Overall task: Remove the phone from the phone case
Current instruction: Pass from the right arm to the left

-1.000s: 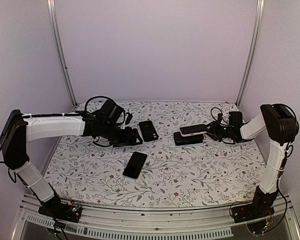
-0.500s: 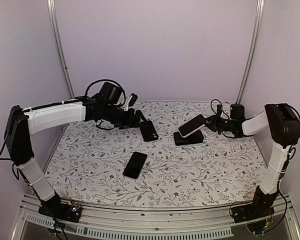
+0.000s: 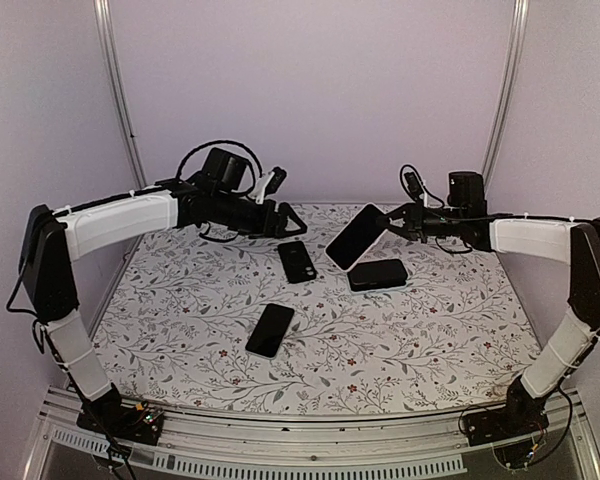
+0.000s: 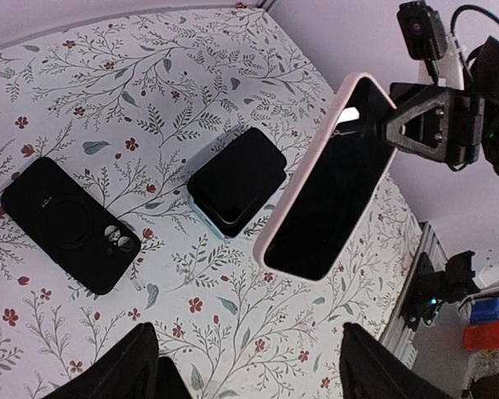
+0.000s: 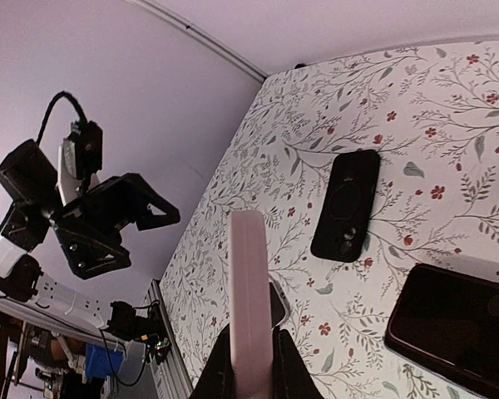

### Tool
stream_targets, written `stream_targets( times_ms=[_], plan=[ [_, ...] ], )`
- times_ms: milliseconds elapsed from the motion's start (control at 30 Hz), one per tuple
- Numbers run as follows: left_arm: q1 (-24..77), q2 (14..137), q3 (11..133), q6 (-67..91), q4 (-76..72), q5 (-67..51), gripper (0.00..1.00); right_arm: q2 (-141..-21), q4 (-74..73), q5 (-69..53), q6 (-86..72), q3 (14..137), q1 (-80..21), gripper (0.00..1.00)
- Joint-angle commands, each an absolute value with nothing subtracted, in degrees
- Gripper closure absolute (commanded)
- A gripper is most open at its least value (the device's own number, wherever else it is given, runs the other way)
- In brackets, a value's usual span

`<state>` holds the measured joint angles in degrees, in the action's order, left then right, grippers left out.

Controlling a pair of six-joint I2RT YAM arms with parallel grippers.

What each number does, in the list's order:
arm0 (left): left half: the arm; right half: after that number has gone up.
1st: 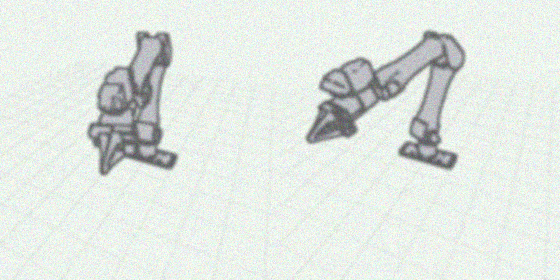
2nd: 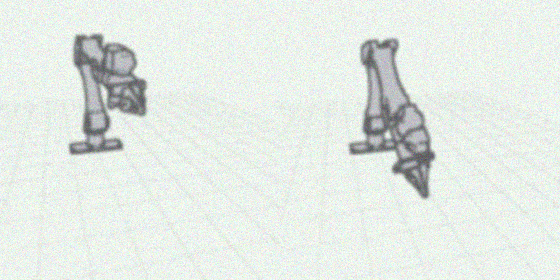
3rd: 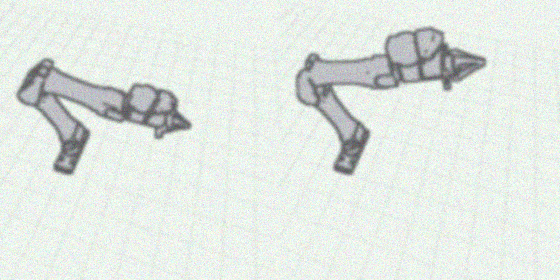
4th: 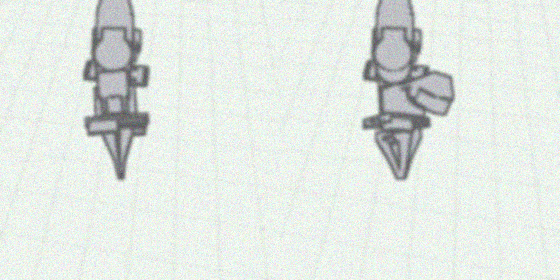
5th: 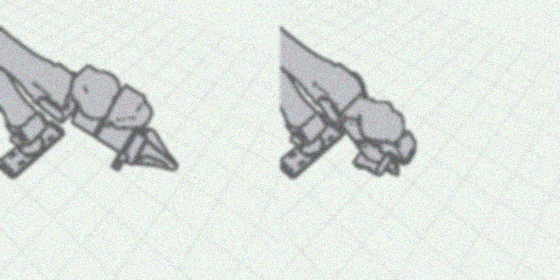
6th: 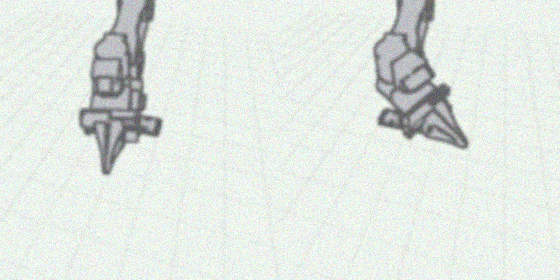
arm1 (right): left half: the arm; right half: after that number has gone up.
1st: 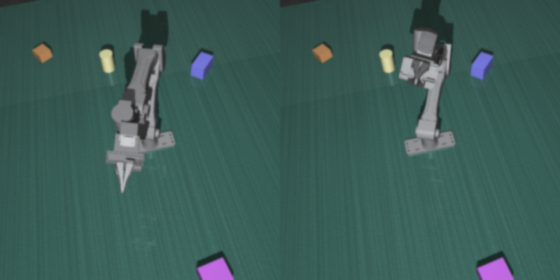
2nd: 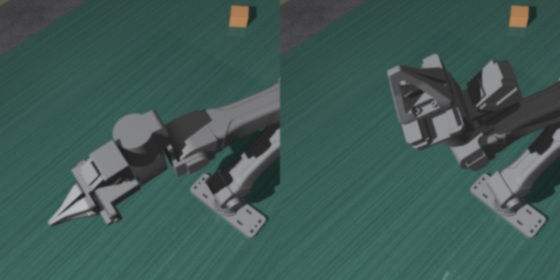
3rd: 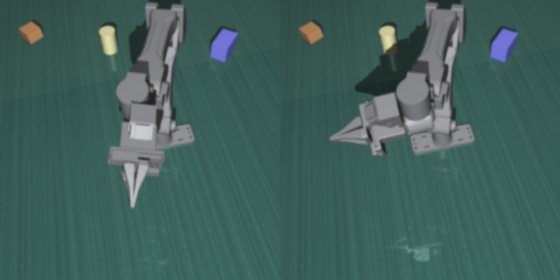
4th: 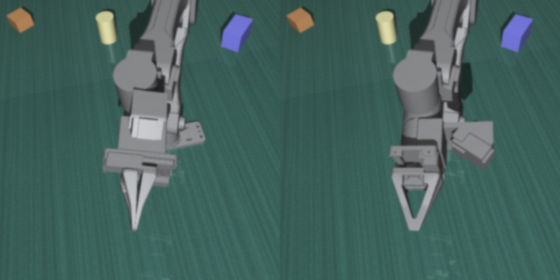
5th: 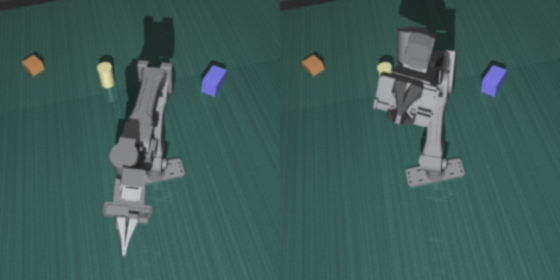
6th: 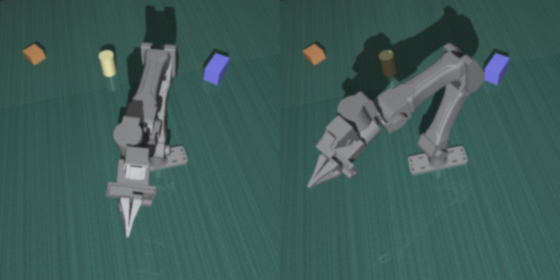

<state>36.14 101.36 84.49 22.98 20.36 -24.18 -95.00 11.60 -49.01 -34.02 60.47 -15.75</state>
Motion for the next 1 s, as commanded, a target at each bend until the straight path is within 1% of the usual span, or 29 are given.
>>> stream_targets(
  times_ms=[0,133,267,500,800,867,967],
  plan=[
    [35.8,102.6,86.9,20.1,18.1,-29.6,0.24,-90.4,2.8,-51.9,-26.9,64.5,-21.3,1.0],
    [36.0,103.0,87.1,18.8,17.8,-33.1,0.24,-89.4,-1.7,-52.7,-24.1,67.1,-25.6,1.0],
    [36.5,102.9,85.7,18.3,15.6,-39.4,0.27,-89.7,-4.6,-54.4,-22.3,69.3,-28.1,1.0],
    [37.6,102.8,83.3,19.0,11.7,-48.0,0.34,-90.2,-7.1,-57.0,-19.9,71.4,-30.2,1.0],
    [39.7,104.4,83.4,18.9,11.3,-52.7,0.43,-91.0,-9.1,-58.7,-17.6,72.7,-31.2,1.0],
    [40.3,104.7,83.4,18.9,11.1,-53.5,0.46,-91.4,-9.5,-58.8,-17.1,73.0,-31.2,1.0],
    [40.7,105.0,83.3,19.0,11.0,-54.3,0.55,-91.8,-9.8,-59.0,-16.7,73.4,-31.4,1.0]
  ],
)
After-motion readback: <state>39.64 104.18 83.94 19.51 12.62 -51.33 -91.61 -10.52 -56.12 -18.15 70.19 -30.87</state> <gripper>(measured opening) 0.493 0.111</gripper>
